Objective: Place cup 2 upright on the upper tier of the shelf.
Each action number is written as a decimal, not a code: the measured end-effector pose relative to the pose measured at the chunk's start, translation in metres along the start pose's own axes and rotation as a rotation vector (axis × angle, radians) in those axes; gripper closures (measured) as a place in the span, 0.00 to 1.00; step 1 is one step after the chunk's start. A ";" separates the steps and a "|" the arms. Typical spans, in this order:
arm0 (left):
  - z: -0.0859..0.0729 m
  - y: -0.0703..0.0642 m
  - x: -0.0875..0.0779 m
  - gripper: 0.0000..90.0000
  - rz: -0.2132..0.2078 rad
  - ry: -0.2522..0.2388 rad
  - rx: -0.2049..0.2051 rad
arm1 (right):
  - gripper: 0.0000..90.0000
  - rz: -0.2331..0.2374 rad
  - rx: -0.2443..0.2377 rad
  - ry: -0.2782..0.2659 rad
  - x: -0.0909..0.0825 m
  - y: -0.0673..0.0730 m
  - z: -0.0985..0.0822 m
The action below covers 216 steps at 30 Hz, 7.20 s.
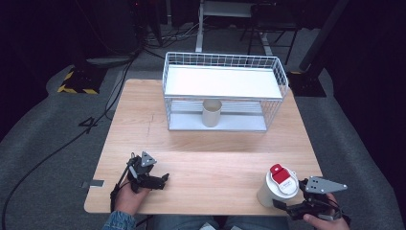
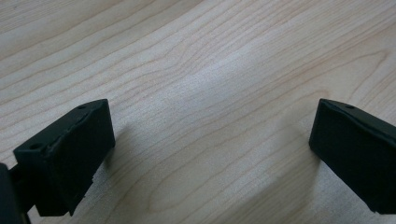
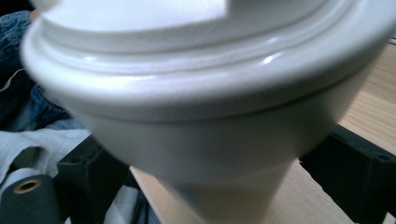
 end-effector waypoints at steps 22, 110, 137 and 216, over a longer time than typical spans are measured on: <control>0.000 0.000 0.000 0.01 -0.003 0.003 0.000 | 0.10 -0.063 0.003 -0.114 0.024 0.002 -0.007; 0.001 0.000 0.001 0.00 0.014 -0.001 -0.005 | 0.14 -0.078 -0.117 -0.203 0.067 -0.030 0.162; 0.001 0.000 0.001 0.00 0.014 0.000 -0.004 | 0.14 -0.138 -0.120 -0.239 0.124 -0.056 0.246; 0.001 0.000 0.002 0.00 0.007 0.001 -0.006 | 0.14 -0.289 -0.053 -0.282 0.253 -0.118 0.284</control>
Point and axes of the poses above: each handheld gripper's, and its own axes: x roughly forward along the jaws, z roughly out of its top, y roughly to its left, the point moved 7 cm from there along x, roughly forward along the jaws, and after that the axes turned 15 degrees about -y, right-handed, at the moved point
